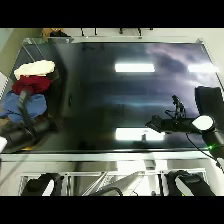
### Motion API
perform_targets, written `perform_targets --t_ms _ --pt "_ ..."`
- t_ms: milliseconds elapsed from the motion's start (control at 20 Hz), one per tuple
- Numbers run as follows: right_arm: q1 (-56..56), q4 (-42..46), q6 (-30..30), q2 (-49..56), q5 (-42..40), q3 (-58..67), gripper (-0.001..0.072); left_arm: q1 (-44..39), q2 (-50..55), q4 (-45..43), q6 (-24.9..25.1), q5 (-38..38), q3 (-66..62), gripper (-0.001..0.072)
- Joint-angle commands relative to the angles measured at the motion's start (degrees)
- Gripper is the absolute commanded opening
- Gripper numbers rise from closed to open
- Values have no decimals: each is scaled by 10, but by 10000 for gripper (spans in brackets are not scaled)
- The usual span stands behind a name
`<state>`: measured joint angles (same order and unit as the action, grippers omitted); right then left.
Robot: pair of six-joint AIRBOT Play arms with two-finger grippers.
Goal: Fold the shirts.
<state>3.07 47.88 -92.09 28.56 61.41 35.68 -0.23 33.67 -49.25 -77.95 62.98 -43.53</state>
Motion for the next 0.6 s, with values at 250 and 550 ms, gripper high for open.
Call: perform_targets --t_ms 250,550 --pt "0 -7 8 55 -67 0 438 215 497 -127 85 -113 -517 691" --pt "0 -6 8 80 -91 0 437 201 862 -127 101 -246 -790 691"
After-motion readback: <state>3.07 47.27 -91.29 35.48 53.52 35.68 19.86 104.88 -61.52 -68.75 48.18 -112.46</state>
